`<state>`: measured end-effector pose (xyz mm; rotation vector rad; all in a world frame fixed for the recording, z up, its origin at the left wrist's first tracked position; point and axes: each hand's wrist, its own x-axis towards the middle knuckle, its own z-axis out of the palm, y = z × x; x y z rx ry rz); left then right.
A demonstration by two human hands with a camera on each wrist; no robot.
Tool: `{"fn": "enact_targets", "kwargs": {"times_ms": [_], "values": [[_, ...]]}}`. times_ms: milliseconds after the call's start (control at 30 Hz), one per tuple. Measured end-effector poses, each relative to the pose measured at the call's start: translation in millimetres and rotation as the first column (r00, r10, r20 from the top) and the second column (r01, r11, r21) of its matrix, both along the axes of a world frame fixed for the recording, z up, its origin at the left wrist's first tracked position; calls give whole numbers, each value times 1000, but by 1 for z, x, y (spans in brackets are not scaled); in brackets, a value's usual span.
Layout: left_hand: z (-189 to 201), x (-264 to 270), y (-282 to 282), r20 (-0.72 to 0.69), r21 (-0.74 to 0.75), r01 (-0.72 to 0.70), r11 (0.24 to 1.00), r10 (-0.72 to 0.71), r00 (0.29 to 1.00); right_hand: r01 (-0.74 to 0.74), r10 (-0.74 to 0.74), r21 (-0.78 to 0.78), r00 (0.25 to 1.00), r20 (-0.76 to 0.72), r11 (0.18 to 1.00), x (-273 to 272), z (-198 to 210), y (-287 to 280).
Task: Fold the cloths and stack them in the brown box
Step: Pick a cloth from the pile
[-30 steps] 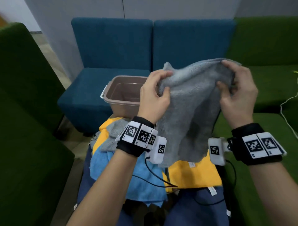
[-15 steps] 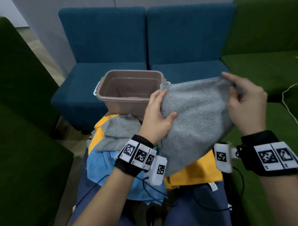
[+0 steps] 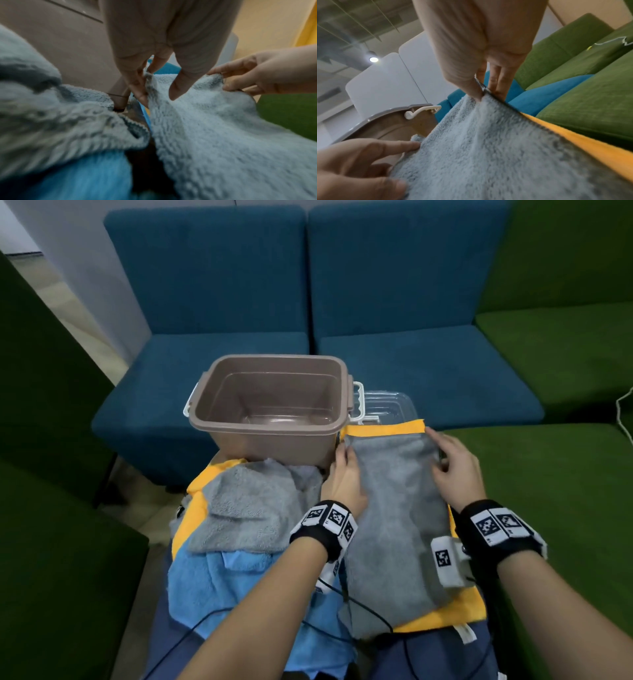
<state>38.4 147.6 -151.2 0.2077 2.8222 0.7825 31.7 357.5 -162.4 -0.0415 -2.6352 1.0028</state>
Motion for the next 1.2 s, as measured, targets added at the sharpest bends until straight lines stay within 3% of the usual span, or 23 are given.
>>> {"fn": "enact_targets", "kwargs": {"times_ms": [100,233,467,633,833,967,1067,1200], "values": [[5,-15,13,-60,-46,-5,999,2,998,71,-71,-11,996,-54,997,-21,6,-1],[-3,-32,25,-91,-142,-46,989,33,995,86,-86,9,996,10,996,-44,7,-4],[-20,-49,25,-65,-193,-75,978,64,996,95,-124,163,976,177,982,-70,-4,-9],[-27,-51,24,-40,-173,-81,982,75,996,-33,-60,225,916,396,974,-74,-17,-8],[-16,-32,15,0,45,-90,995,90,996,73,-49,-79,961,272,994,-41,-19,-2],[-16,4,-3,77,216,-174,961,161,984,107,-27,-184,920,391,977,8,-18,5],[-24,34,-11,174,336,-245,909,196,965,63,88,-285,870,486,956,43,-26,15],[-33,72,-18,251,458,-283,842,183,951,62,243,-499,818,522,864,74,-21,20]]}}
